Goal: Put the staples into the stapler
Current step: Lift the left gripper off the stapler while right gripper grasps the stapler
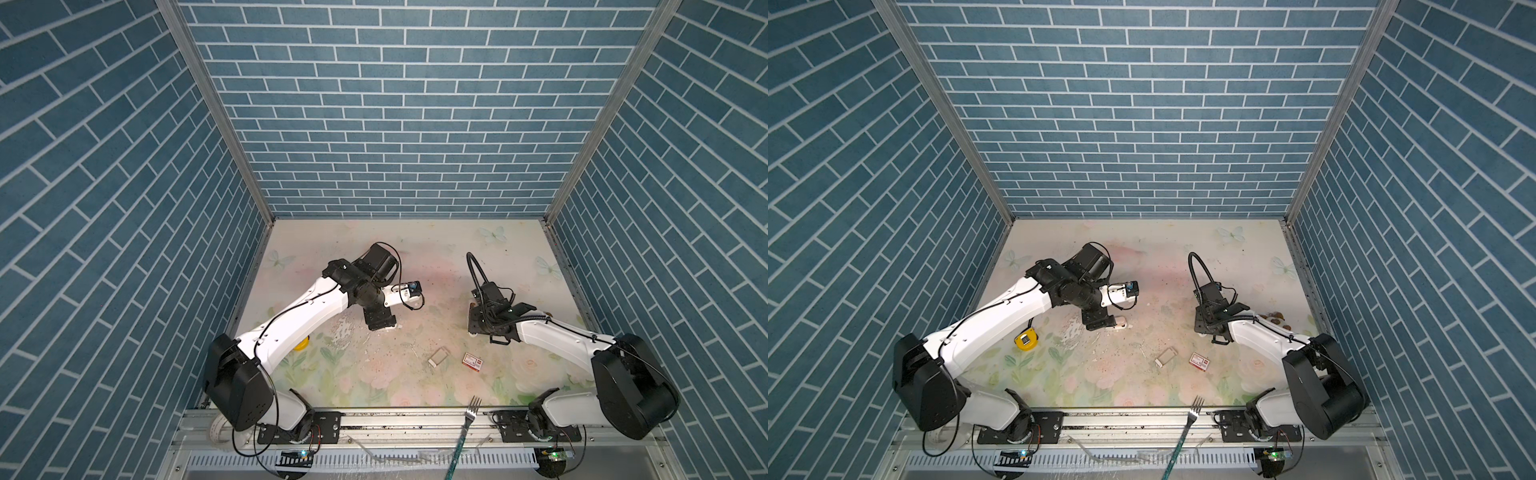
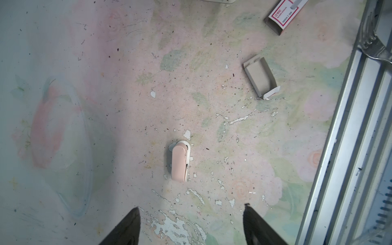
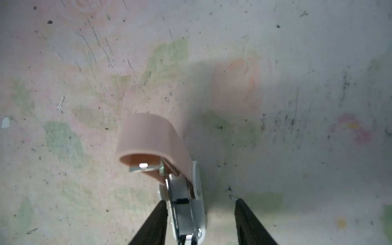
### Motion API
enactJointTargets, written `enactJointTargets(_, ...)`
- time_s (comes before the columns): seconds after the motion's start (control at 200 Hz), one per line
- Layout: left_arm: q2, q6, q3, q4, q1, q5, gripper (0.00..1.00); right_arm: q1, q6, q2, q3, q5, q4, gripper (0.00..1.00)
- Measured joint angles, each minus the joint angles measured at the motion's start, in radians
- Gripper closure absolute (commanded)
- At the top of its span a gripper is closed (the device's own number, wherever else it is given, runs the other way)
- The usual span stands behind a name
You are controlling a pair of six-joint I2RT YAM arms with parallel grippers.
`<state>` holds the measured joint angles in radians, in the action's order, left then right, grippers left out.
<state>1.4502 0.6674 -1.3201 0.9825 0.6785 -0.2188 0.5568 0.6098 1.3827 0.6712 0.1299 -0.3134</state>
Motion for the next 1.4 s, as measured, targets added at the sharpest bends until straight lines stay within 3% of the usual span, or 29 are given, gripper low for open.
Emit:
enactJointTargets(0.37, -0.006, -0.01, 0.024, 0.008, -0.005, -0.017, 0.23, -0.006, -0.043, 0.038, 0.001, -0.055, 0.055, 0.49)
enactJointTargets(0.845, -0.008, -0.024, 0.043, 0.005, -0.016, -0.029, 0.23, -0.008, -0.106, 0.121, 0.036, -0.096, 0.081, 0.72)
enactJointTargets(1.1, -0.015, -0.032, 0.057, -0.009, -0.044, -0.03, 0.24, 0.002, -0.167, 0.155, 0.066, -0.136, 0.097, 0.73)
enactJointTargets(1.4, -0.031, -0.043, 0.063, -0.031, -0.065, -0.03, 0.24, 0.098, -0.245, 0.204, 0.118, -0.149, 0.092, 0.71)
